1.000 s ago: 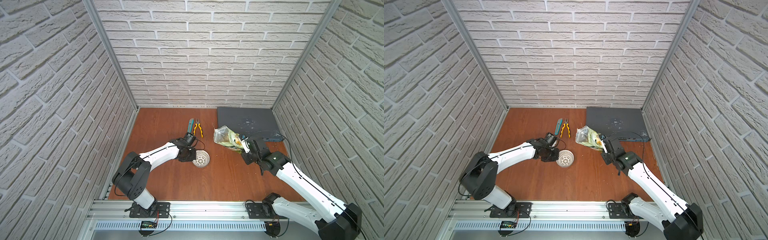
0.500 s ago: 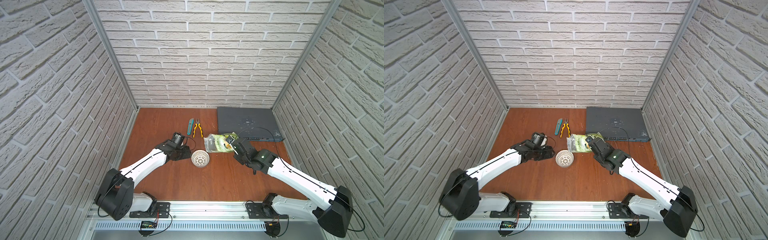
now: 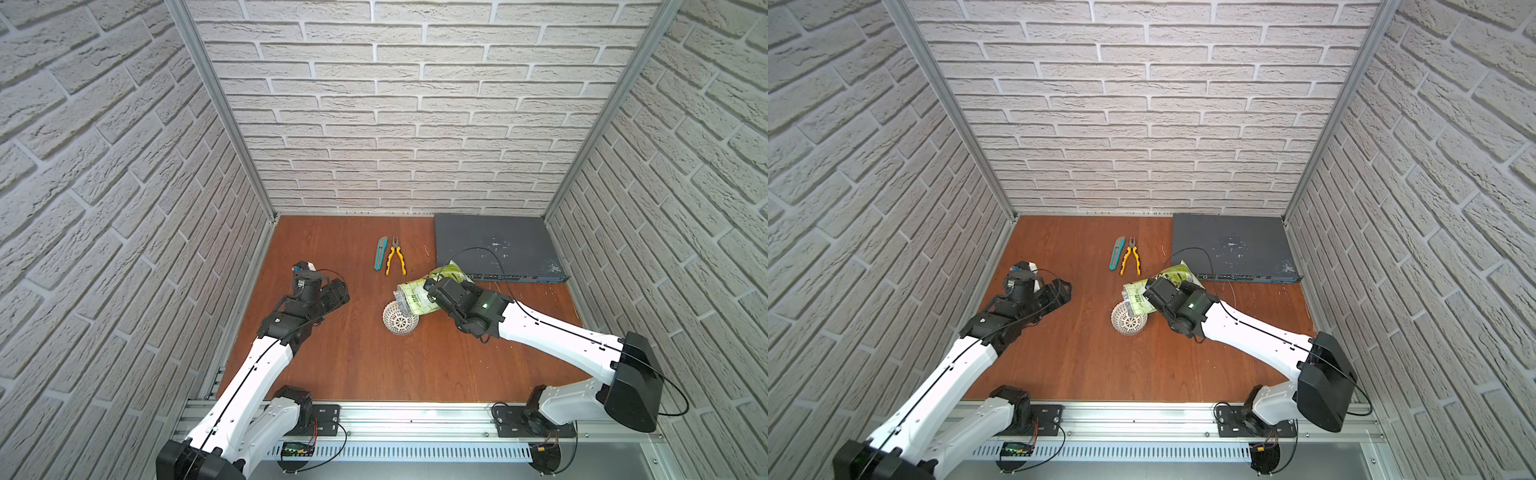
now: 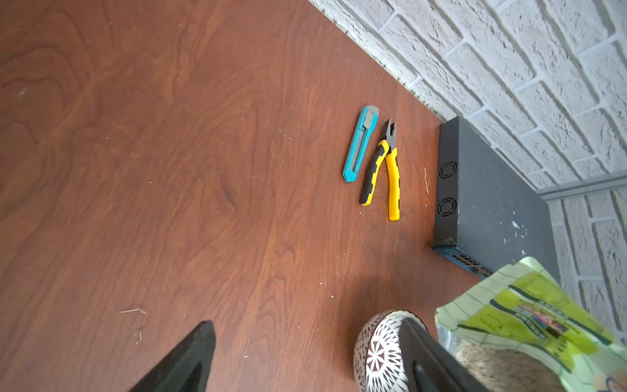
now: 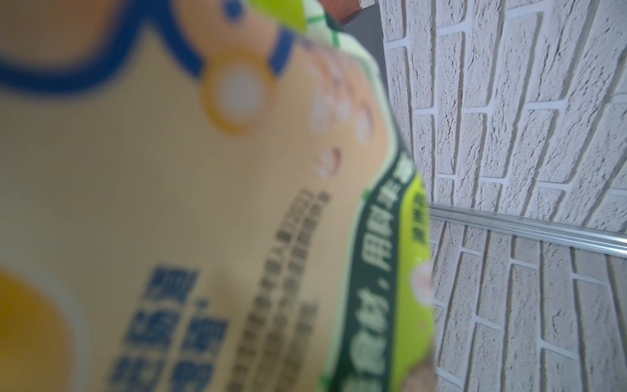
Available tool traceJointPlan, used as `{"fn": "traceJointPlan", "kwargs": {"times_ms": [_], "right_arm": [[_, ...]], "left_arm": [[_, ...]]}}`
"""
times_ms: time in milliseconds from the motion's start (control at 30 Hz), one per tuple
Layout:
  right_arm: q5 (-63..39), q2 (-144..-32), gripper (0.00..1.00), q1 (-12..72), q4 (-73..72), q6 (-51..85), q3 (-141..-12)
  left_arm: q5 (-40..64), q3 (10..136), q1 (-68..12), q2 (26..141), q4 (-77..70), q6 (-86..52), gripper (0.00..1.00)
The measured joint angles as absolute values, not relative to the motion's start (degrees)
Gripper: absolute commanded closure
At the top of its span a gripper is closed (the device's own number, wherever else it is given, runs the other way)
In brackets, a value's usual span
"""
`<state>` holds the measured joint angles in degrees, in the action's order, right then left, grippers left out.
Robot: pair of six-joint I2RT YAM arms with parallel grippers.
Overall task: Pour the oats into the breakfast bowl
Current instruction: Pour the oats into the bowl.
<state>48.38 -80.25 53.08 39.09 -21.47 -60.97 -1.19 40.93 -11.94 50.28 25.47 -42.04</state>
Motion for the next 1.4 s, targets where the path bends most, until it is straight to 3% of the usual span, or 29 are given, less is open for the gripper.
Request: {"fn": "traceJointPlan", "kwargs": {"times_ms": [133, 1400], "right_arm": [[50.78, -81.19, 0.96, 53.6, 39.18, -23.7, -61.01], [62.65, -85.97, 0.96, 58.92, 37.82, -36.53, -65.3]], "left_arm": [[-2.46, 40.53, -10.63, 47.81, 26.65, -42.15, 0.02], [-3.51, 39.79, -9.15, 47.9, 28.69, -42.17, 0.02]]}}
